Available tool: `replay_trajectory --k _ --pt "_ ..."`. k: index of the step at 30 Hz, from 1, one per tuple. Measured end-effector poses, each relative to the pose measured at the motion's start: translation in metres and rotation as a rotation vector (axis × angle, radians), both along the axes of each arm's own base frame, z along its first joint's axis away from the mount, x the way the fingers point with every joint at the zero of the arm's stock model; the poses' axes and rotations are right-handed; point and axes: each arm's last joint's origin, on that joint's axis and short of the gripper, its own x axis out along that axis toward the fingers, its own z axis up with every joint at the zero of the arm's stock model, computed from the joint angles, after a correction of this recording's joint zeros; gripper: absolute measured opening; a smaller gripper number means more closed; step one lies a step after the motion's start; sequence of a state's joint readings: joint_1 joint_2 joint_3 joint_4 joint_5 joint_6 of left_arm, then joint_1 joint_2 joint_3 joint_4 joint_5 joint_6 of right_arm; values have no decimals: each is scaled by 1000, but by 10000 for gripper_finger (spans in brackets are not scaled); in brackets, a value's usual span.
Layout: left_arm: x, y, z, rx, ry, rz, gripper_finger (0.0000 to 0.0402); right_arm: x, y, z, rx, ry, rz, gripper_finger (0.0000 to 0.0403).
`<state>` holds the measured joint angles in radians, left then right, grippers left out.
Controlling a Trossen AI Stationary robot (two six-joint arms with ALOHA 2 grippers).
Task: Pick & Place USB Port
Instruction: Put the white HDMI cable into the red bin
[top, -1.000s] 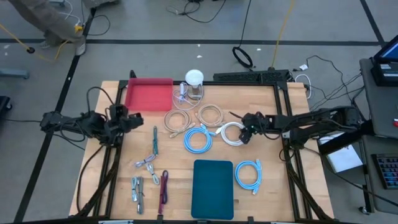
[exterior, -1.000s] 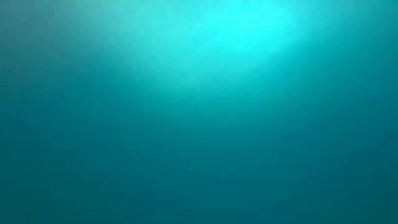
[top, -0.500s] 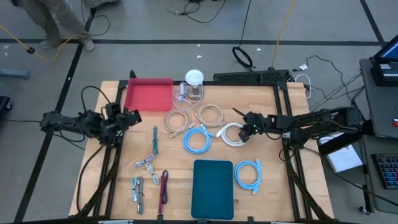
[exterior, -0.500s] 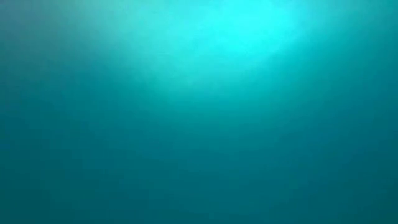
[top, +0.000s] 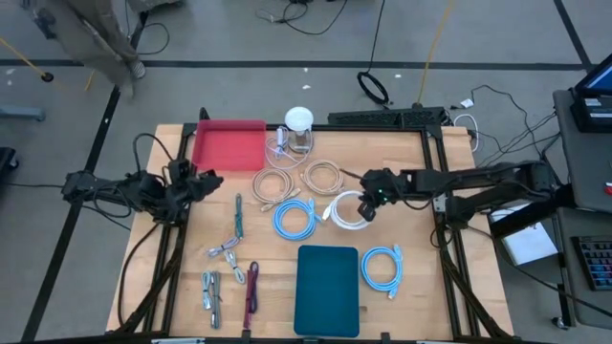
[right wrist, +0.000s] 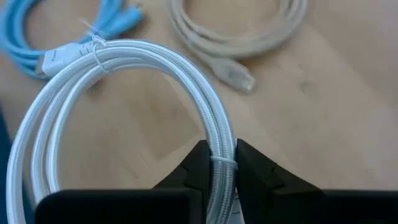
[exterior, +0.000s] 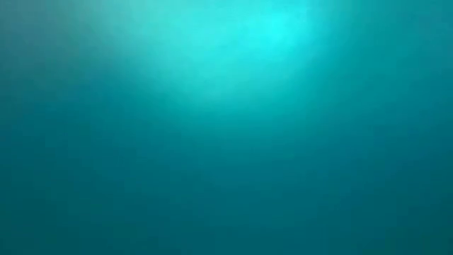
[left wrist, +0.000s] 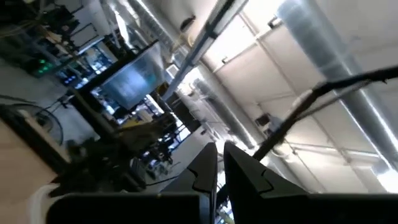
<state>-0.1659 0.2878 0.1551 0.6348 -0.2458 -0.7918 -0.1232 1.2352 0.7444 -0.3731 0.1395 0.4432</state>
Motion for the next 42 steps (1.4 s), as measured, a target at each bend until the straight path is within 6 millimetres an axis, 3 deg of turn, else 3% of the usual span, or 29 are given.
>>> replay_trajectory --k 4,9,12,15,21,26,30,33,37,42 --pt "3 5 -8 -82 84 99 31 15 11 42 -66 -54 27 40" --pt "12 14 -38 -329 343 84 38 32 36 95 -128 -221 78 40" --pt "20 18 -51 -394 478 -14 72 39 48 111 -160 -246 83 40" --pt "30 26 -50 -455 458 -105 128 49 57 120 -150 -266 107 40" --pt "69 45 -23 -414 489 -220 248 71 72 113 -152 -226 166 40" --pt "134 50 7 -281 639 -461 305 87 75 103 -113 -202 200 40" --pt "184 44 13 -202 755 -639 309 91 76 101 -118 -195 205 40" --pt "209 41 7 -168 824 -727 298 89 77 99 -110 -168 217 40" --pt "226 41 -6 -168 863 -743 285 85 77 98 -111 -138 220 40" --pt "229 43 -10 -168 868 -730 283 84 77 98 -120 -131 208 40"
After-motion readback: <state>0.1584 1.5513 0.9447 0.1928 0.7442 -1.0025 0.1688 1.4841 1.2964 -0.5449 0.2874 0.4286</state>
